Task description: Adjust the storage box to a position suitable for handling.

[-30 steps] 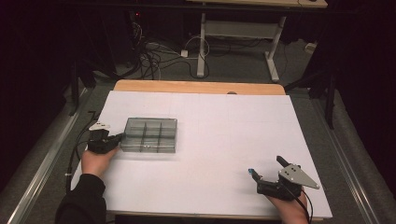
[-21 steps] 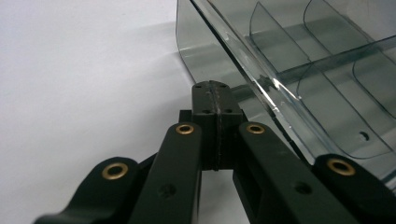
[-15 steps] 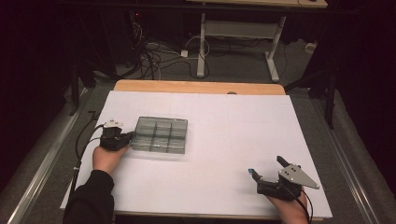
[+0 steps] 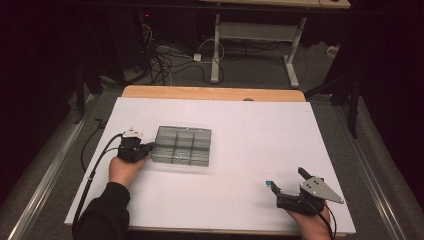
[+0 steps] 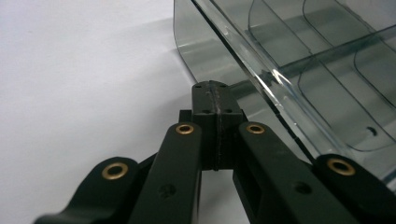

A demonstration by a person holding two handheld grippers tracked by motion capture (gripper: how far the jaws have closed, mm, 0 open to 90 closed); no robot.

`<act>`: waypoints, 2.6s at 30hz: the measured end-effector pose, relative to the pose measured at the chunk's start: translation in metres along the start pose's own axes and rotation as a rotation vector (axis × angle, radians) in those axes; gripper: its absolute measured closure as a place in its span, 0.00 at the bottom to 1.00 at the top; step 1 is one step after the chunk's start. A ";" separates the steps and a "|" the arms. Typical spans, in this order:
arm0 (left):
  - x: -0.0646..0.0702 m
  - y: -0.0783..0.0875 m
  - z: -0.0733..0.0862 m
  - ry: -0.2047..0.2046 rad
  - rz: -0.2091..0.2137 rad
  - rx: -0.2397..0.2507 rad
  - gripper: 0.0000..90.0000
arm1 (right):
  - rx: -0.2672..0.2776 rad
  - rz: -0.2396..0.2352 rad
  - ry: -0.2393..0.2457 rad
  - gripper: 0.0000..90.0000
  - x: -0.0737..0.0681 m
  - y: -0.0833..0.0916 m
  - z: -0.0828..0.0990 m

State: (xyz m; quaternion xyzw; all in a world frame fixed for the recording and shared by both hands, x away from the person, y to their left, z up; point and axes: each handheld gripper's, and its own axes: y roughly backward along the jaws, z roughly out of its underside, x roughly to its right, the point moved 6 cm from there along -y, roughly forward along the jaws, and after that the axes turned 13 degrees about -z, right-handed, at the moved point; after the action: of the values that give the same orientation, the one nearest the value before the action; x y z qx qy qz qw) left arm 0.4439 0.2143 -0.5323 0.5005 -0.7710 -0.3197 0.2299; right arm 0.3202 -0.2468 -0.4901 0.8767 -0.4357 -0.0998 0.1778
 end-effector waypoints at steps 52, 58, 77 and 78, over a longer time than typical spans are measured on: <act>0.090 -0.023 -0.019 -0.199 0.044 -0.024 0.98 | -0.007 -0.019 0.009 0.01 -0.003 -0.004 0.001; 0.086 -0.022 -0.020 -0.198 0.044 -0.016 0.98 | -0.012 -0.023 0.008 0.01 -0.004 -0.005 0.002; 0.061 0.045 0.017 -0.132 0.067 0.124 0.98 | -0.003 -0.026 -0.010 0.01 0.001 -0.003 0.003; 0.061 0.049 0.021 -0.133 0.065 0.126 0.98 | -0.002 -0.025 -0.011 0.01 0.001 -0.003 0.003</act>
State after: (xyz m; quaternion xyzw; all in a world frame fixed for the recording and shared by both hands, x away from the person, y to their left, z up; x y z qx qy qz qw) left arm 0.3752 0.1778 -0.5090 0.4662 -0.8191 -0.2953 0.1567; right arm 0.3222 -0.2462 -0.4937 0.8814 -0.4254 -0.1075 0.1750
